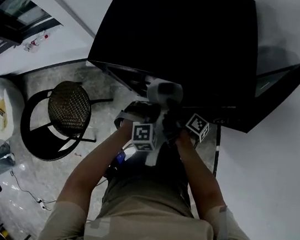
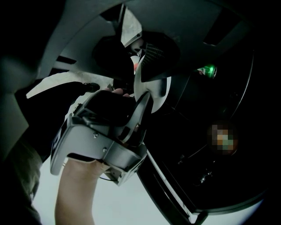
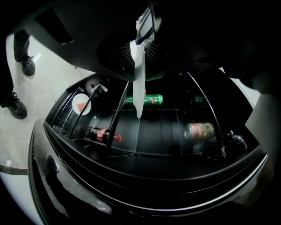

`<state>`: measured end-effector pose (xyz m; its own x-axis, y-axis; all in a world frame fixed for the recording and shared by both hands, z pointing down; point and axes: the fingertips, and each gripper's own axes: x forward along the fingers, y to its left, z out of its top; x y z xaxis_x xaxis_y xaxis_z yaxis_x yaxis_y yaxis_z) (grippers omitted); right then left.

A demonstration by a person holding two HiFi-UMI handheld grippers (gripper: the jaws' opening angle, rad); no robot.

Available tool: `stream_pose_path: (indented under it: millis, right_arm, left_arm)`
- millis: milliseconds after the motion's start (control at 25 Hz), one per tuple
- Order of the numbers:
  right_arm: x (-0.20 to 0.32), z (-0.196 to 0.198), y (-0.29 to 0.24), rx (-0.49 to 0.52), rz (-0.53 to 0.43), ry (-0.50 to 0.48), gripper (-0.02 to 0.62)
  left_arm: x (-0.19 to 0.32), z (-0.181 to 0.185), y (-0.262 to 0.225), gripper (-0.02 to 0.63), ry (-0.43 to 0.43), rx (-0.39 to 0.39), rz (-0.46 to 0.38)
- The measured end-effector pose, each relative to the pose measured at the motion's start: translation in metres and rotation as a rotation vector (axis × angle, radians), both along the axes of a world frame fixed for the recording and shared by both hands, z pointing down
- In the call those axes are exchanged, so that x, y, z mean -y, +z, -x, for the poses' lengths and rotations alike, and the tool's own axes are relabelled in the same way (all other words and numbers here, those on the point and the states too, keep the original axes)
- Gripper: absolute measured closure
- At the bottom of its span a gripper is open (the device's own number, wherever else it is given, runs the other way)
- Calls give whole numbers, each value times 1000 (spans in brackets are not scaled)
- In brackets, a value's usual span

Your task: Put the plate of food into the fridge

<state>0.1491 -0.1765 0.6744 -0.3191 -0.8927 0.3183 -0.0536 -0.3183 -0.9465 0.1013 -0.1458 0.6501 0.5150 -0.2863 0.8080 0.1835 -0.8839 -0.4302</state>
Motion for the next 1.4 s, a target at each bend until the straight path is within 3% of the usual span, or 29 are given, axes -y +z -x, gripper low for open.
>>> stream_pose_path:
  millis: [320, 920, 1400]
  right_arm:
    - [5, -5, 11, 7, -1, 28, 549]
    - [3, -5, 36, 12, 34, 51, 561]
    - [4, -4, 40, -11, 72, 1, 560]
  left_arm:
    - [7, -3, 13, 558, -42, 6, -17]
    - [6, -3, 35, 557, -22, 38, -25]
    - [12, -5, 41, 557, -18, 43, -37]
